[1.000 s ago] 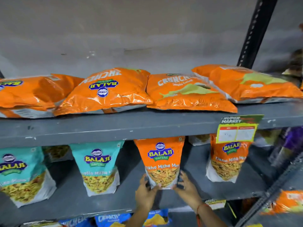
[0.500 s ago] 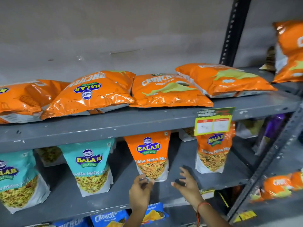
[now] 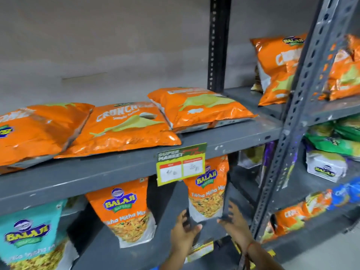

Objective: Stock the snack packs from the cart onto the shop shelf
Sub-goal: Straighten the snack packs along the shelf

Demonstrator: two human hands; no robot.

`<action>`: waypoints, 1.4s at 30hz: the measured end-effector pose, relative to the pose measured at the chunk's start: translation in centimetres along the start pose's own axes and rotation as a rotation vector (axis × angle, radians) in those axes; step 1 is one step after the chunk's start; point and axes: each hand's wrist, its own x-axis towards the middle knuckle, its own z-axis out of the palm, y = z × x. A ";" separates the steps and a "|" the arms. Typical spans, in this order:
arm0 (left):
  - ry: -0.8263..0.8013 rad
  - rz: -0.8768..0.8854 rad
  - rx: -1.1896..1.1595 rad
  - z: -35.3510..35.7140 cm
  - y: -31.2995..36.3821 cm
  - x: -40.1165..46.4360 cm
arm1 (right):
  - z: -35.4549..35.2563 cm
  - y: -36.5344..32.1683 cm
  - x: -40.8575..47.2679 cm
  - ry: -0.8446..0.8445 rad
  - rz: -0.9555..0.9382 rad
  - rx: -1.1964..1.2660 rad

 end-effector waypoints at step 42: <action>0.993 -0.095 -0.231 -42.0 -13.8 -26.7 | 42.4 -2.6 -28.4 -0.529 -0.531 -0.225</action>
